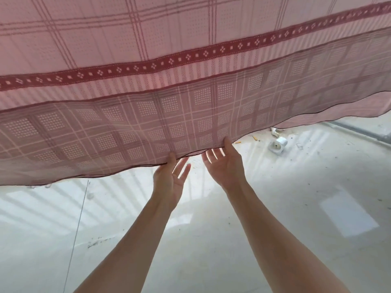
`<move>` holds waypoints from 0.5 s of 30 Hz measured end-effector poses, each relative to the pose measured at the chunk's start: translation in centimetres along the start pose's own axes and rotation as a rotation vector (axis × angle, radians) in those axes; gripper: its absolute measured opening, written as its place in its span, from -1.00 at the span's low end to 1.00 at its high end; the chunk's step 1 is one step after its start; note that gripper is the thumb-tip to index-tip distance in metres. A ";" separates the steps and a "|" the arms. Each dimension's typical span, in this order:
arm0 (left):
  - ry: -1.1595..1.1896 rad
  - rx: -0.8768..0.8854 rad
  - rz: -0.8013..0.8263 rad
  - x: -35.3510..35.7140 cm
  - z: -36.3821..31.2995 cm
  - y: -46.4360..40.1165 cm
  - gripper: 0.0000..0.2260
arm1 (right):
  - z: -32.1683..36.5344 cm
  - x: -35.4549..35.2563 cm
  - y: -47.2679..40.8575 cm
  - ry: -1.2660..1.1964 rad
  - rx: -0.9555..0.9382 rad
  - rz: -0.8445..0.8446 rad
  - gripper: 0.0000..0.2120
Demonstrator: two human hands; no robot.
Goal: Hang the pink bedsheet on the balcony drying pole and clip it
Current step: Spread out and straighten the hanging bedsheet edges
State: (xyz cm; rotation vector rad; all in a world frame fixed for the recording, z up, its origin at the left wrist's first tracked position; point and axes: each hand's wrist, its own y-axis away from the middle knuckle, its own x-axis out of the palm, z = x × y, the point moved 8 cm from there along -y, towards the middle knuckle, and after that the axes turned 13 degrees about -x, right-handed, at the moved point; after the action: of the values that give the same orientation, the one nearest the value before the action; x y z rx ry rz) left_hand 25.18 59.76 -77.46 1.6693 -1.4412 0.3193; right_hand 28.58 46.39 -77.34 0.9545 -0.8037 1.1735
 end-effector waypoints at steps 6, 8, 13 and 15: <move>0.014 0.077 -0.067 -1.1 0.2 0.6 -0.87 | 3.8 0.3 -1.8 0.000 0.030 0.093 -0.81; 0.016 0.094 -0.072 -1.4 -0.1 0.7 -0.86 | 4.6 0.5 -2.7 0.027 0.041 0.117 -0.80; -0.016 0.116 -0.088 -2.5 -0.6 1.3 -0.85 | 6.5 1.1 -4.7 0.083 0.017 0.149 -0.75; -0.008 0.118 -0.100 -2.8 -0.9 1.4 -0.85 | 6.7 1.1 -5.4 0.092 0.008 0.122 -0.72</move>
State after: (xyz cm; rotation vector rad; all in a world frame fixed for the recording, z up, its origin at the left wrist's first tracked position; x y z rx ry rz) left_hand 23.44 62.33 -78.23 1.8329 -1.3623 0.3479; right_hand 33.86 40.05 -74.72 0.8612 -0.7919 1.3175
